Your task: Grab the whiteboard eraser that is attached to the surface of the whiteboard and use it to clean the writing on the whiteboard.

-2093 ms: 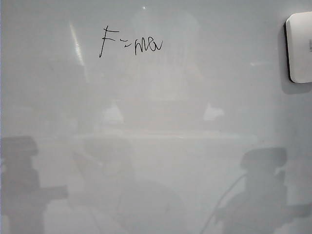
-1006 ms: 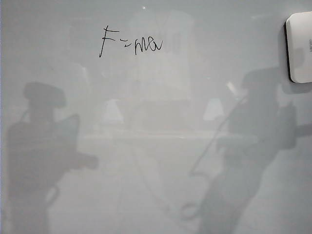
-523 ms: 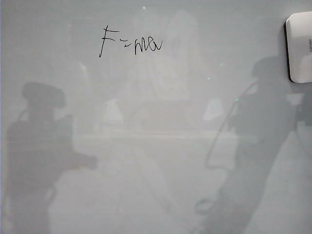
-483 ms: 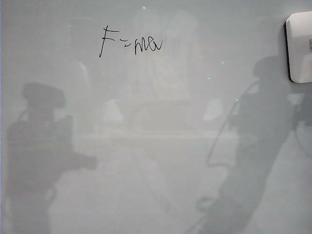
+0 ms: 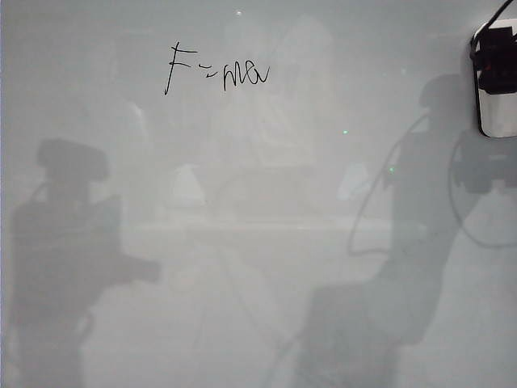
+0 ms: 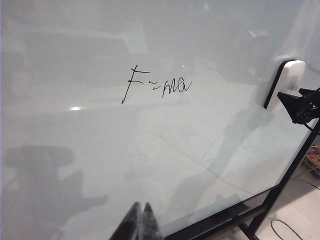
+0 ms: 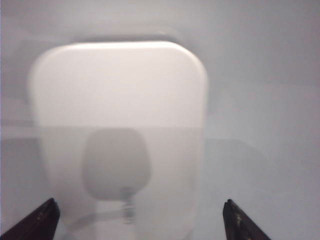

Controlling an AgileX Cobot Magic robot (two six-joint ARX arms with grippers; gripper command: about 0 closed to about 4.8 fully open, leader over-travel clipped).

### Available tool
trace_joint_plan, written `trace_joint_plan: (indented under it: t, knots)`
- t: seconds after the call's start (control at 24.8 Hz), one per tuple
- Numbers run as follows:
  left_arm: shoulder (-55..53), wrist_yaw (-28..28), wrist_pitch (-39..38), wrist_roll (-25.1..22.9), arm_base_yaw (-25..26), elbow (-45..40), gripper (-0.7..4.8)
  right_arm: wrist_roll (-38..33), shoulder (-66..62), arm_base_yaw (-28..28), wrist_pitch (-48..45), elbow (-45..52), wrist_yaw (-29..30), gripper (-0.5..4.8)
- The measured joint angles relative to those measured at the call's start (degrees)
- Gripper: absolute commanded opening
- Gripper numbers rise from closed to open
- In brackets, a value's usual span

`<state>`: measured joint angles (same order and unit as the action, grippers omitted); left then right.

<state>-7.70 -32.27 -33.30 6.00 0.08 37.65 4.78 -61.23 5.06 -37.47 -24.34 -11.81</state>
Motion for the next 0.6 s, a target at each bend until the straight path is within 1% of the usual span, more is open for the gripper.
trace_joint_plan:
  t: [0.44, 0.48, 0.56, 0.6]
  knots:
    - [0.0, 0.0, 0.0, 0.0, 0.0, 0.0, -0.05, 0.3, -1.7, 0.0, -2.3, 0.0, 0.2, 4.39]
    - [0.0, 0.0, 0.0, 0.0, 0.0, 0.0, -0.05, 0.3, -2.0, 0.0, -2.3, 0.0, 0.2, 4.33]
    - [0.0, 0.0, 0.0, 0.0, 0.0, 0.0, -0.05, 0.3, -2.7, 0.0, -2.5, 0.0, 0.2, 3.98]
    - [0.0, 0.0, 0.0, 0.0, 0.0, 0.0, -0.05, 0.3, -3.0, 0.0, -2.6, 0.0, 0.2, 3.92]
